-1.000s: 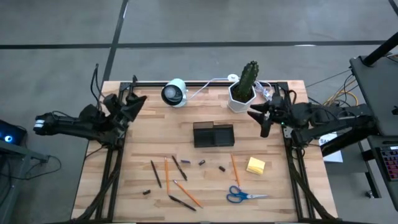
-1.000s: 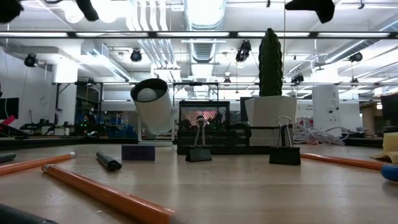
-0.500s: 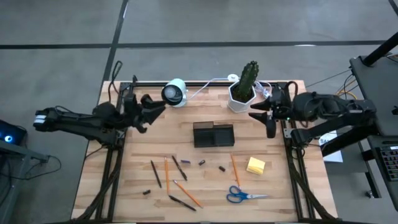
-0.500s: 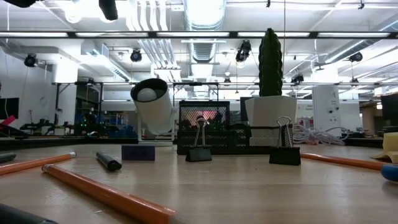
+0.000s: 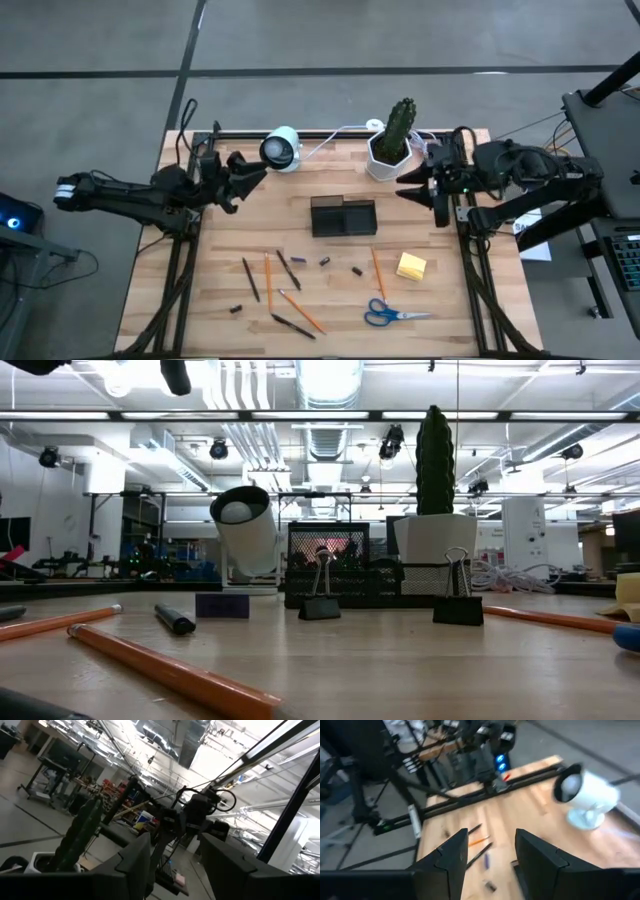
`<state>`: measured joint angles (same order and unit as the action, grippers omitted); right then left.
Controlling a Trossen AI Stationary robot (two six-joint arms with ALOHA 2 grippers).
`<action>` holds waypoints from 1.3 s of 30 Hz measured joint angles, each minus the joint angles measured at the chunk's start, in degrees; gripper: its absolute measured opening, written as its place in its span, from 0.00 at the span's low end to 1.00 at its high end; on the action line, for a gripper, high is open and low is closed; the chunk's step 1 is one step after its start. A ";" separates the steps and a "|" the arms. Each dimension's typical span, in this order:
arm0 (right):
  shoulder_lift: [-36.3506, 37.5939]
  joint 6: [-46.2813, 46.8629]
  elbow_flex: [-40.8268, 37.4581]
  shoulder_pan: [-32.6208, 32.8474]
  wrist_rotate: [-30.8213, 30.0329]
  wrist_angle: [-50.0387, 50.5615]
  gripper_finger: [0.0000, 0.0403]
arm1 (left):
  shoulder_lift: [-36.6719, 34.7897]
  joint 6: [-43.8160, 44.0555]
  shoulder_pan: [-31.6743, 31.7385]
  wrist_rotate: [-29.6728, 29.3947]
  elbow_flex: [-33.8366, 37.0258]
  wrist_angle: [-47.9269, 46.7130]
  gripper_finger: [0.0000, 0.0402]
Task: Pick and place office supplies into organizer
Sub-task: Put the yellow sticky notes into the black desk organizer
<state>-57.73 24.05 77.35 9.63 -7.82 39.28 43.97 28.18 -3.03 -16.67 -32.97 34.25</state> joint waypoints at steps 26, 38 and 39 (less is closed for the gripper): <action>-10.68 21.00 0.10 8.12 15.78 22.64 0.37 | 1.46 0.04 0.02 -0.08 0.39 0.03 0.39; -19.21 22.48 -3.06 15.13 15.24 30.65 0.37 | 1.51 0.00 0.02 -0.07 0.55 -0.27 0.39; -19.94 22.51 -3.39 15.60 15.22 30.53 0.37 | 1.56 0.00 0.02 -0.07 0.55 -0.23 0.39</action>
<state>-77.67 46.57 73.97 25.23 7.40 69.81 45.53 28.18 -3.01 -16.73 -32.42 34.01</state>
